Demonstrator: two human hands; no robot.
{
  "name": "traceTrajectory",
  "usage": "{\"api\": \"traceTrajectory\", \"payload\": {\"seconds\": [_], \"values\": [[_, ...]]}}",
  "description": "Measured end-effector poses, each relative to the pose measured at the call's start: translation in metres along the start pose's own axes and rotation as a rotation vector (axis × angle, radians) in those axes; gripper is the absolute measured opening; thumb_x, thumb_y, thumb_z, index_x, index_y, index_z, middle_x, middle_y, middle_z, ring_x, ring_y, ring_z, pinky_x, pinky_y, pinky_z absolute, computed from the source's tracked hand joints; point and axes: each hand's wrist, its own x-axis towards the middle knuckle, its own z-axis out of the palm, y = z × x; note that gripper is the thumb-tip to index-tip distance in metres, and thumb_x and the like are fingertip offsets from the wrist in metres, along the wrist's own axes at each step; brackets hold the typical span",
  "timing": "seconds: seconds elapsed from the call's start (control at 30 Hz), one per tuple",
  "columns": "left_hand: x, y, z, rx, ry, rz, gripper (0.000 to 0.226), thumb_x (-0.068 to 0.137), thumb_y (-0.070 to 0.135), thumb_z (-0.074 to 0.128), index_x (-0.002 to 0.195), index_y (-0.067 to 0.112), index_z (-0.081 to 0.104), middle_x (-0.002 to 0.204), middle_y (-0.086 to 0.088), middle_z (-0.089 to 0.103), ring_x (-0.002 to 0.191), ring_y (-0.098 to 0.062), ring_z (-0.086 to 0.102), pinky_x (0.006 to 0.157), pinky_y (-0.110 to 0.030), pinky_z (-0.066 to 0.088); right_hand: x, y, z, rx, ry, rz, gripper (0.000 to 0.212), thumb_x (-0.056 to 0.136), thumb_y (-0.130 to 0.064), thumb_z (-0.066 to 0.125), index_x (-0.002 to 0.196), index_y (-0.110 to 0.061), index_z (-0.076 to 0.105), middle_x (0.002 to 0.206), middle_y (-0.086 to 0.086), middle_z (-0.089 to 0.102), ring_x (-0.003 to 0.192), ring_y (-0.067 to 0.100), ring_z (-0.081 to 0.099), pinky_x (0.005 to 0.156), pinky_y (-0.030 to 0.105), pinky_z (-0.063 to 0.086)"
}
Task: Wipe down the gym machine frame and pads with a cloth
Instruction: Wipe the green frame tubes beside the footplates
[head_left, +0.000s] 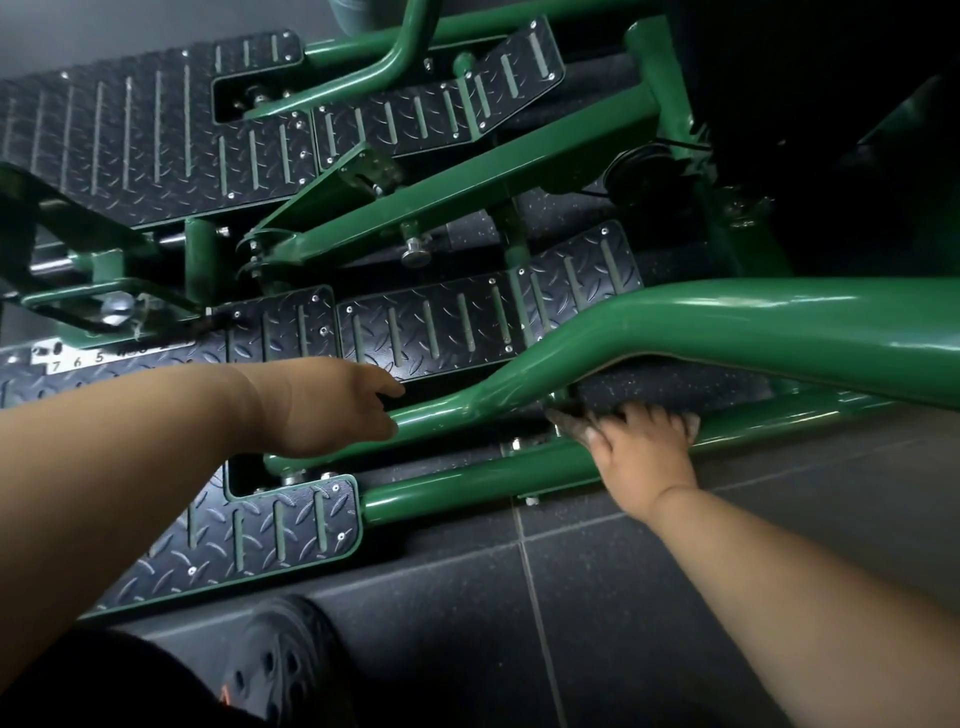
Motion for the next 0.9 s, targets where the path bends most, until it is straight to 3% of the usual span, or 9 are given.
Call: {"api": "traceTrajectory", "payload": {"seconds": [0.17,0.27,0.33,0.4,0.57,0.63,0.73,0.8,0.9], "values": [[0.002,0.001,-0.001,0.011,-0.030,-0.025,0.061,0.101,0.048,0.060,0.157,0.030,0.043,0.135,0.006,0.069,0.120,-0.015,0.064,0.110,-0.036,0.047,-0.029,-0.057,0.008,0.119,0.011,-0.247,0.052,0.106,-0.047,0.026,0.150,-0.032,0.048,0.138,0.004,0.051,0.126,0.029,0.046,0.110,0.049,0.039],[0.005,0.005,0.003,0.010,-0.038,-0.021,0.068,0.093,0.060,0.057,0.155,0.037,0.043,0.133,0.006,0.069,0.114,-0.015,0.067,0.106,-0.038,0.052,-0.038,-0.077,0.021,0.120,0.067,-0.386,0.054,0.105,-0.044,0.043,0.158,-0.034,0.039,0.150,0.008,0.049,0.140,0.036,0.043,0.122,0.055,0.032],[0.006,0.006,0.008,0.024,-0.066,-0.025,0.078,0.084,0.067,0.054,0.156,0.039,0.042,0.130,0.006,0.070,0.107,-0.014,0.071,0.102,-0.039,0.055,-0.036,-0.067,0.025,0.110,0.099,-0.462,0.060,0.101,-0.041,0.056,0.158,-0.034,0.038,0.151,0.008,0.049,0.141,0.035,0.044,0.121,0.055,0.035],[0.006,0.008,0.012,0.042,-0.092,-0.013,0.069,0.094,0.062,0.056,0.157,0.038,0.039,0.135,0.006,0.069,0.104,-0.012,0.072,0.098,-0.038,0.057,-0.031,-0.039,0.025,0.110,0.107,-0.498,0.067,0.096,-0.040,0.067,0.156,-0.033,0.039,0.149,0.006,0.048,0.137,0.032,0.046,0.119,0.054,0.038],[0.001,0.015,0.016,0.120,-0.069,0.023,0.056,0.106,0.046,0.054,0.158,0.030,0.042,0.146,0.005,0.062,0.115,-0.011,0.064,0.101,-0.026,0.049,-0.028,0.031,0.031,0.095,0.211,-0.306,0.073,0.071,-0.028,0.090,0.135,-0.014,0.056,0.134,0.016,0.056,0.122,0.040,0.054,0.112,0.058,0.041],[0.000,0.015,0.018,0.094,-0.092,-0.004,0.058,0.104,0.050,0.055,0.158,0.032,0.041,0.141,0.007,0.065,0.101,-0.009,0.064,0.096,-0.025,0.049,-0.033,0.024,0.031,0.094,0.220,-0.363,0.069,0.062,-0.015,0.090,0.123,-0.012,0.058,0.129,0.017,0.058,0.114,0.042,0.058,0.102,0.058,0.049],[0.001,0.019,0.019,0.145,-0.102,0.003,0.057,0.105,0.050,0.052,0.158,0.030,0.044,0.149,0.014,0.058,0.117,-0.009,0.064,0.101,-0.017,0.044,-0.046,-0.011,0.032,0.124,0.222,-0.510,0.050,0.062,-0.015,0.083,0.109,-0.021,0.065,0.122,0.009,0.059,0.107,0.033,0.057,0.090,0.050,0.052],[0.002,0.022,0.019,0.160,-0.103,0.014,0.056,0.106,0.050,0.051,0.157,0.030,0.044,0.151,0.016,0.055,0.126,-0.009,0.061,0.107,-0.020,0.042,-0.060,-0.034,0.037,0.232,0.153,-0.427,0.043,0.069,-0.014,0.079,0.108,-0.029,0.068,0.115,0.001,0.056,0.104,0.026,0.054,0.086,0.044,0.052],[0.007,0.018,0.023,0.095,-0.087,0.017,0.057,0.101,0.053,0.056,0.155,0.037,0.045,0.136,0.015,0.067,0.119,-0.009,0.064,0.110,-0.030,0.047,-0.081,-0.074,0.034,0.674,-0.043,0.133,0.029,0.090,-0.014,0.067,0.110,-0.036,0.064,0.118,-0.004,0.048,0.099,0.021,0.052,0.087,0.039,0.052]]}}
